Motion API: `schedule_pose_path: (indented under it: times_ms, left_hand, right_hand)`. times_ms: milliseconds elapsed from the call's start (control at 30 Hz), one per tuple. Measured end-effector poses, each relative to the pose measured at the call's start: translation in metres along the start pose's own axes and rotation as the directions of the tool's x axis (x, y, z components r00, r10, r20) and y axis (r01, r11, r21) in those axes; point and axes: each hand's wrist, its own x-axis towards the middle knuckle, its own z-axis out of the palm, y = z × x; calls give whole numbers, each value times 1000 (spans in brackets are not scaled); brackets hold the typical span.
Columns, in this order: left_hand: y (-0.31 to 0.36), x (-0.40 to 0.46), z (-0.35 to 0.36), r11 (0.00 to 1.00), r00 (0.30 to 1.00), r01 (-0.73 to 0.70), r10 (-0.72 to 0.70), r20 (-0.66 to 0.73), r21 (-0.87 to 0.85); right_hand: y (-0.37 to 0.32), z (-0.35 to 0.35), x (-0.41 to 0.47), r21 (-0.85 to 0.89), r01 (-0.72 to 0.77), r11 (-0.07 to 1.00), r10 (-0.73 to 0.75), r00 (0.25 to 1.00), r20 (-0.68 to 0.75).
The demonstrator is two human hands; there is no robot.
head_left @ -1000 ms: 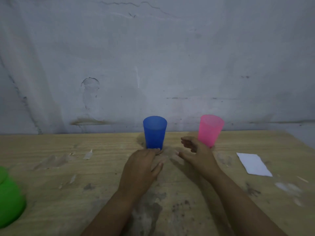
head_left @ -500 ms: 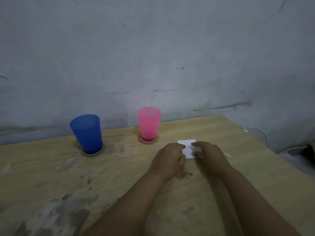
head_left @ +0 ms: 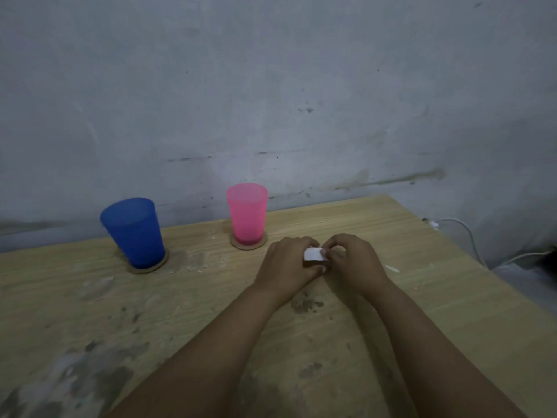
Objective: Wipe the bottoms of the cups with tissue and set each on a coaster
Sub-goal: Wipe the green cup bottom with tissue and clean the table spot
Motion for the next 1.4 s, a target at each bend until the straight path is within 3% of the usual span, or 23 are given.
schedule_pose_path:
  times_ms: [100, 267, 467, 767, 1000, 1200, 1300, 1400]
  left_hand:
    - [3, -15, -21, 985, 999, 43, -48, -25, -170]
    - [2, -53, -68, 883, 969, 173, -233, -87, -436]
    - [-19, -127, -152, 742, 915, 242, -388, -106, -625]
    - [-60, -268, -245, 653, 738, 398, -645, -198, -644]
    - [-83, -363, -287, 687, 600, 459, -707, -375, -563]
    - [-114, -423, -328, 714, 431, 563, -684, -589, -417]
    - [-131, -440, -340, 718, 400, 584, -661, -635, -380]
    - [-151, -446, -349, 712, 418, 576, -679, -603, -402]
  right_hand:
    - [-21, -6, -7, 223, -9, 975, -3, 998, 55]
    - [-74, -3, -24, 542, -14, 840, -78, 986, 146]
    - [-155, 42, -48, 699, -19, 715, -275, 912, 305]
    - [-285, 136, -108, 675, -56, 735, -313, 856, 412]
    - [-348, 192, -160, 623, -106, 775, -150, 927, 343]
    - [-386, 226, -184, 638, -140, 757, -22, 971, 239]
    - [-394, 245, -192, 666, -195, 720, 78, 976, 201]
    - [-404, 265, -196, 723, -258, 641, 169, 966, 195]
